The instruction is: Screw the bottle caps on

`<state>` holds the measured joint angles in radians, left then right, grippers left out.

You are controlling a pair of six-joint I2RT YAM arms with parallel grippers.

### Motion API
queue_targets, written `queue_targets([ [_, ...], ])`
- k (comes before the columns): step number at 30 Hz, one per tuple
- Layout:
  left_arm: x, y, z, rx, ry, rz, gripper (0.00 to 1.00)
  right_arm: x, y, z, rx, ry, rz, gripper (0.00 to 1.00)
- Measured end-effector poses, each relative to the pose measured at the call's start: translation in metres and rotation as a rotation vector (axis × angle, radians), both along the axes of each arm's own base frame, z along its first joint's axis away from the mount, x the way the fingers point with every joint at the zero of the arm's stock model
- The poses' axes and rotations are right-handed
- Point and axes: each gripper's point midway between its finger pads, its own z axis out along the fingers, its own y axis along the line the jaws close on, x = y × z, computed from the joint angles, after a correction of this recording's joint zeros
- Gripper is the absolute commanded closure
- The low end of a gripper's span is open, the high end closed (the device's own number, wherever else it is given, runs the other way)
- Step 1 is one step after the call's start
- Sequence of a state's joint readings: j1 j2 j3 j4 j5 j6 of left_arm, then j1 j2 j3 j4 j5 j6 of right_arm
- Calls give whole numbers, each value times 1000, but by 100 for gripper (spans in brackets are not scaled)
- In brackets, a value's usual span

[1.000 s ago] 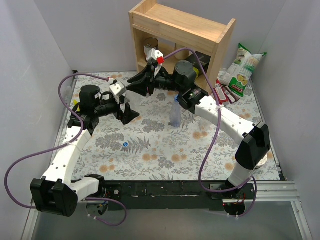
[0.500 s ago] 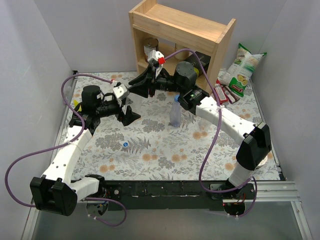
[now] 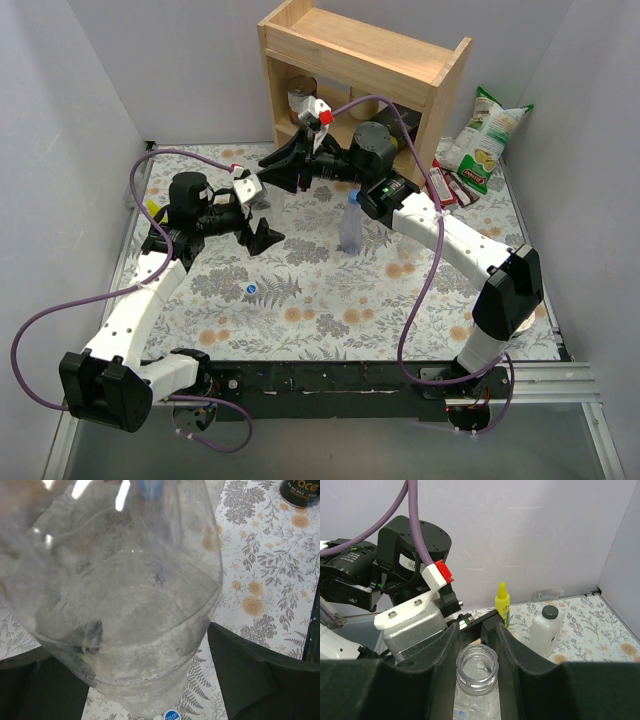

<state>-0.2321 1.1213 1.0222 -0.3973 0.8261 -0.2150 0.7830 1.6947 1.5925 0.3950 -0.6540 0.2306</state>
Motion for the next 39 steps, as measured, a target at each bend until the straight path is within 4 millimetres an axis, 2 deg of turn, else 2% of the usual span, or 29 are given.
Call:
queue_targets([
  [6, 0, -1, -1, 10, -8, -3, 27, 0, 0, 3, 8, -5, 0, 99],
  [13, 1, -1, -1, 11, -18, -5, 57, -1, -2, 5, 15, 21, -4, 99],
  [15, 2, -1, 1, 7, -25, -3, 59, -2, -3, 6, 17, 24, -6, 83],
  [16, 3, -1, 2, 5, -27, -2, 60, -2, -3, 6, 18, 24, -7, 56],
  [17, 3, -1, 2, 2, -27, 2, 63, -1, -3, 7, 19, 23, -9, 44],
  [18, 3, -1, 2, -2, -23, 4, 65, -2, -3, 7, 19, 19, -10, 34],
  [20, 2, -2, 1, -12, -22, -1, 69, 3, -5, 7, 18, 8, -36, 23],
  [22, -2, -4, 0, -23, -4, -2, 76, 10, -11, 7, 17, 6, -61, 21],
  [24, -2, -4, -5, -32, 35, 17, 83, 13, -22, 16, 29, 10, -70, 21],
  [25, -2, -4, -9, -34, 52, 28, 94, 12, -28, 22, 37, 5, -70, 21],
  [26, -2, -3, -14, -35, 76, 43, 100, 12, -36, 32, 43, 2, -77, 22],
  [28, -1, -1, -23, -41, 118, 73, 100, 17, -55, 61, 69, -33, -111, 23],
  [30, 2, 2, -29, -54, 157, 115, 100, 23, -79, 90, 96, -108, -163, 28],
  [31, 3, 3, -29, -66, 176, 137, 100, 25, -91, 100, 98, -152, -194, 30],
  [33, 11, 5, -23, -96, 186, 186, 100, 25, -106, 105, 74, -231, -226, 34],
  [34, 17, 9, -19, -110, 188, 226, 100, 23, -109, 102, 45, -278, -226, 35],
  [36, 33, 21, -5, -136, 182, 338, 100, 16, -102, 81, -39, -341, -186, 36],
  [37, 40, 25, 4, -148, 166, 377, 100, 16, -96, 66, -82, -350, -165, 37],
  [39, 55, 36, 33, -180, 105, 464, 100, 16, -78, 24, -188, -359, -105, 37],
])
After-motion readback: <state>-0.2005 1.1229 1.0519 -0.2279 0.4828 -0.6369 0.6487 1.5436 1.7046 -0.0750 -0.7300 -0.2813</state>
